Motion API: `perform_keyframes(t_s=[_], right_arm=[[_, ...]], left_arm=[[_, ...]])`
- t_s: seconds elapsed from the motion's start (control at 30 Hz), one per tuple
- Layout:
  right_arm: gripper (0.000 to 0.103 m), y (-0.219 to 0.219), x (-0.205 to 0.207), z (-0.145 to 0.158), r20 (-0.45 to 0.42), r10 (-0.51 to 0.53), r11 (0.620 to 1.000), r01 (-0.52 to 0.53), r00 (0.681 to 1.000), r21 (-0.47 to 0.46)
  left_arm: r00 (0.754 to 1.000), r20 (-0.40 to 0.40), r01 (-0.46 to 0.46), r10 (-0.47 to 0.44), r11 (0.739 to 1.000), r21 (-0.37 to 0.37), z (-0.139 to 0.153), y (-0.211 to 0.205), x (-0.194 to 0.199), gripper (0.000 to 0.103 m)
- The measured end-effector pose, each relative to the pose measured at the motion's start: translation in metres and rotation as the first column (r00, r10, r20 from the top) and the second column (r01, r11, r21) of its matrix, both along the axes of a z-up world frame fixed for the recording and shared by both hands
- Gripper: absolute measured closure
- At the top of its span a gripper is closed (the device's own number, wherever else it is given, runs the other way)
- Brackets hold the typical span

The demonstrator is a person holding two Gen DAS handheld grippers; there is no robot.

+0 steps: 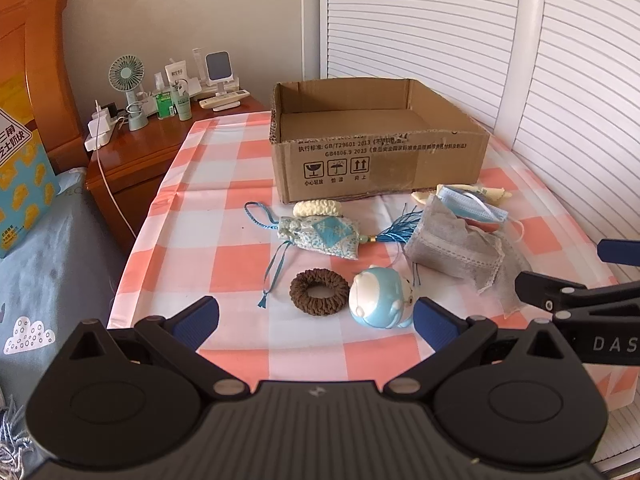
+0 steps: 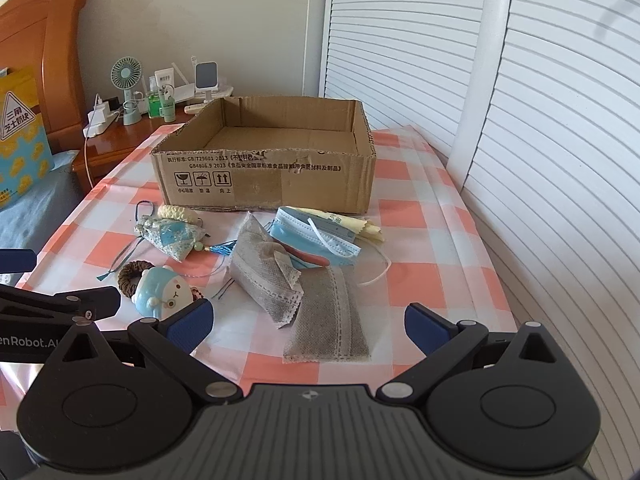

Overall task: Organize soft objects
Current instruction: 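Move the left tool toward the blue plush toy while the right tool approaches the grey sachet, then close the left tool on the blue plush toy while the right tool grips the grey lace-trimmed sachet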

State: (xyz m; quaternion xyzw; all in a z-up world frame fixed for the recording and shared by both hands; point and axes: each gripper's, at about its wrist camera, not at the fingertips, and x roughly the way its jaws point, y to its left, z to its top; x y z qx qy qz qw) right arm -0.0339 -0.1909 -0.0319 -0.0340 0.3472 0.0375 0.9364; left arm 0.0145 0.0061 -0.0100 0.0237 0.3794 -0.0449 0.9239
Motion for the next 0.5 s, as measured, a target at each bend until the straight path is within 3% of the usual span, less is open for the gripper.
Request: perform_keyframes(t_s=[0.5], right_arm=[[0.0, -0.002, 0.031, -0.034, -0.012, 0.045, 0.999, -0.045, 0.999, -0.018]], left_arm=[[0.998, 0.003, 0.068, -0.068, 0.998, -0.013, -0.02, 0.018, 0.01, 0.001]])
